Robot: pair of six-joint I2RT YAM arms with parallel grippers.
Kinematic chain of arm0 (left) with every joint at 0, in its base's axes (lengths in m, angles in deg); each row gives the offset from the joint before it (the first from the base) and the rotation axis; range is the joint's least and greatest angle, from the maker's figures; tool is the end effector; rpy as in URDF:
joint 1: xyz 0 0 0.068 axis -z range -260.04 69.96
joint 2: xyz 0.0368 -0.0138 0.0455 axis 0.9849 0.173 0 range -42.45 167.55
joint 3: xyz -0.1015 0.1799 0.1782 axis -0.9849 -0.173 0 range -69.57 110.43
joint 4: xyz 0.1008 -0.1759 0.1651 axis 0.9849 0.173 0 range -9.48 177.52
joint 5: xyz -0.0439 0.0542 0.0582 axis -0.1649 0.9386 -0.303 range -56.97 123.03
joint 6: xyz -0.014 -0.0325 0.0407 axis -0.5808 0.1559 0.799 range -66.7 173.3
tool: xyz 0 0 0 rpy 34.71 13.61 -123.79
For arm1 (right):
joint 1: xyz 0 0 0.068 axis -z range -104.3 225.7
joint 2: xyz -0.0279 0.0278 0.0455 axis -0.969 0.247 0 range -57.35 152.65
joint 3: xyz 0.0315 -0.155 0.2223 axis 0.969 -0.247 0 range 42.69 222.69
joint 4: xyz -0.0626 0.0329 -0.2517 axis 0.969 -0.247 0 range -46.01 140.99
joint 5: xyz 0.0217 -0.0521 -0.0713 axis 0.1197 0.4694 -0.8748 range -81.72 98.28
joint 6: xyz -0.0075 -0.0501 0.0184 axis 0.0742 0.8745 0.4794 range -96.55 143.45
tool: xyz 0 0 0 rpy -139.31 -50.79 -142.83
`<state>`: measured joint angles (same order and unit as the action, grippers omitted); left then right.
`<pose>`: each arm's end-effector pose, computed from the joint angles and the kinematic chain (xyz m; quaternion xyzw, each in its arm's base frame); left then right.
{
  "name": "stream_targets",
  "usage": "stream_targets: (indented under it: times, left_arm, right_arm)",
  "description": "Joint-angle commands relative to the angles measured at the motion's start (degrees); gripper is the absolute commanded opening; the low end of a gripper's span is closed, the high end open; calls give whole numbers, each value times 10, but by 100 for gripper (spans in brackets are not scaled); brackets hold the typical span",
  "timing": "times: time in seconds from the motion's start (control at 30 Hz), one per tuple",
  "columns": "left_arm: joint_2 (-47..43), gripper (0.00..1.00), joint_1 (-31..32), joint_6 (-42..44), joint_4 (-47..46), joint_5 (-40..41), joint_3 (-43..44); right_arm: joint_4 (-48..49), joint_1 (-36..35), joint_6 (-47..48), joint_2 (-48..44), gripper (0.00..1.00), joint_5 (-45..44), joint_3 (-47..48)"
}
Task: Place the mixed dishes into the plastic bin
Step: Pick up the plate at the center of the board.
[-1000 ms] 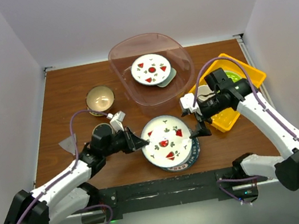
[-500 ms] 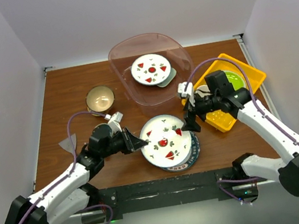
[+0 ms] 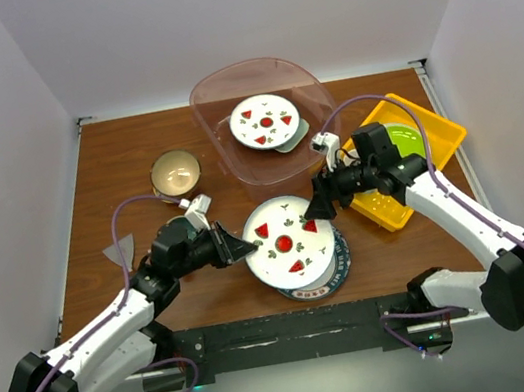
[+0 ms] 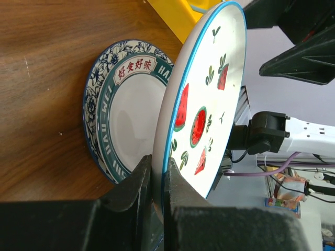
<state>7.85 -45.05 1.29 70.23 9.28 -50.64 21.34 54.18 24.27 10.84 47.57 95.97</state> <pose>0.1484 -0.1214 0.2020 -0.0042 0.8152 -0.5042 0.2849 0.2211 0.1114 0.2824 -0.2957 0.8271 0.3704 0.3022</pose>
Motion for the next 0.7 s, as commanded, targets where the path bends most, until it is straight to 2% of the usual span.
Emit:
stream_targets:
  times: [0.0, 0.5, 0.67]
  left_arm:
    - [-15, 0, -7, -28, -98, -5, 33]
    - [-13, 0, -11, -39, -127, -5, 52]
    - [-12, 0, -12, -41, -133, -8, 57]
  right_arm:
    - [28, -1, -34, 5, 68, 49, -9]
    - [41, 0, -35, 22, 49, 62, -15]
    - [47, 0, -40, 24, 49, 60, -14]
